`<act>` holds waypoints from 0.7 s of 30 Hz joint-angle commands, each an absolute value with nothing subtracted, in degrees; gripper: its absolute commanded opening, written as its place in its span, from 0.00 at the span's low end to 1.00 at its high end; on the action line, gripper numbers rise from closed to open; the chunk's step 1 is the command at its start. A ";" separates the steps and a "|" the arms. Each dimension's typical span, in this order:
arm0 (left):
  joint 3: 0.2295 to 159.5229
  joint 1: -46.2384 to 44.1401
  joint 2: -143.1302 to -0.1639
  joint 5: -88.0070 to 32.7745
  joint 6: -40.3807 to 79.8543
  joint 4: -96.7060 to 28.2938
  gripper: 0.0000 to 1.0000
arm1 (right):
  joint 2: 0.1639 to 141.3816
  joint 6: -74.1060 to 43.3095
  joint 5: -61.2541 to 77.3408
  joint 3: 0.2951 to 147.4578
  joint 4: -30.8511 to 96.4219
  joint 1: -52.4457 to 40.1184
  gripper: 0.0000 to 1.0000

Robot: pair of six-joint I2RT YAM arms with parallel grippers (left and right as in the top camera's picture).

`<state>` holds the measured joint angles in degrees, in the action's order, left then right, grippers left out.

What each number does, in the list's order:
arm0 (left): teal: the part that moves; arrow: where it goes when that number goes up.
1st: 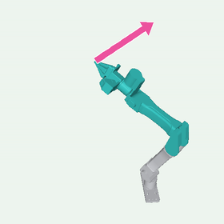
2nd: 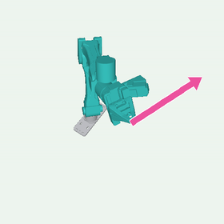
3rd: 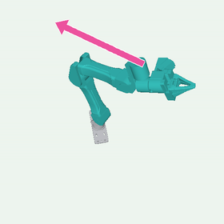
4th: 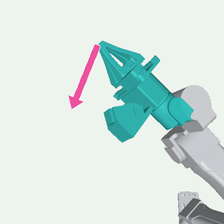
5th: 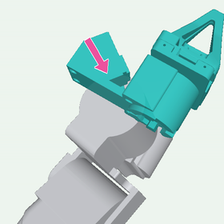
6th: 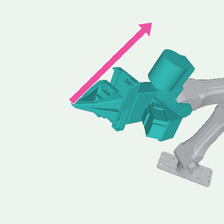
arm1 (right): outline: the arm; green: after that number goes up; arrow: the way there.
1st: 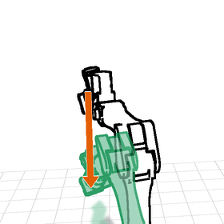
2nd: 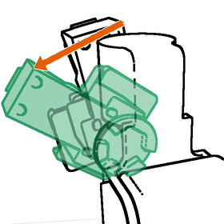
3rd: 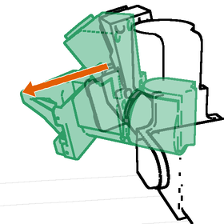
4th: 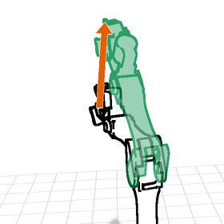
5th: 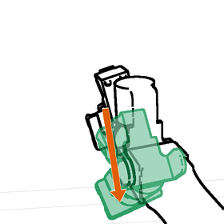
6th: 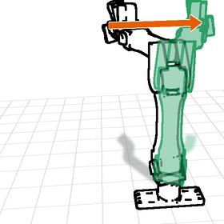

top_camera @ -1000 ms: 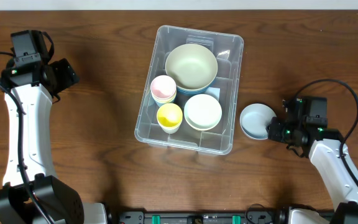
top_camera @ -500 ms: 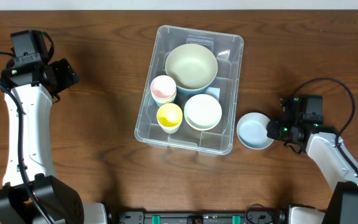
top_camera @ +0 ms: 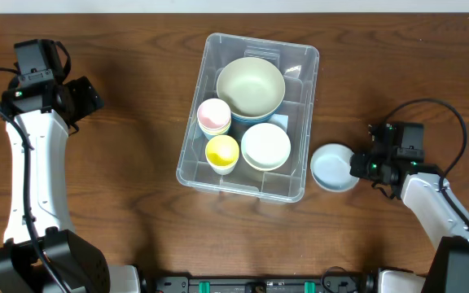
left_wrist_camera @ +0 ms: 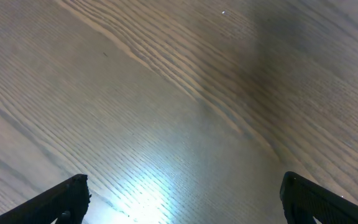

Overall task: Pack container
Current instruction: 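Move the right gripper to the light-blue bowl and grasp its rim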

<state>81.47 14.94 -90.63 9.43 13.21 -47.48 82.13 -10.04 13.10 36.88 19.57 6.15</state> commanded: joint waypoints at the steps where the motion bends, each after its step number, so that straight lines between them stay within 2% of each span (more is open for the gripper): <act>1: 82.94 15.09 -89.47 10.13 12.69 -47.44 0.98 | 82.65 -10.26 13.34 36.47 18.96 6.37 0.10; 6: 82.94 15.09 -89.47 10.13 12.69 -47.44 0.98 | 82.65 -10.24 13.34 36.47 18.46 6.37 0.10; 9: 82.94 15.09 -89.47 10.13 12.69 -47.44 0.98 | 82.65 -10.24 13.32 36.47 18.13 6.37 0.01; 21: 82.94 15.09 -89.47 10.13 12.69 -47.44 0.98 | 82.06 -10.26 13.37 39.79 16.38 6.39 0.01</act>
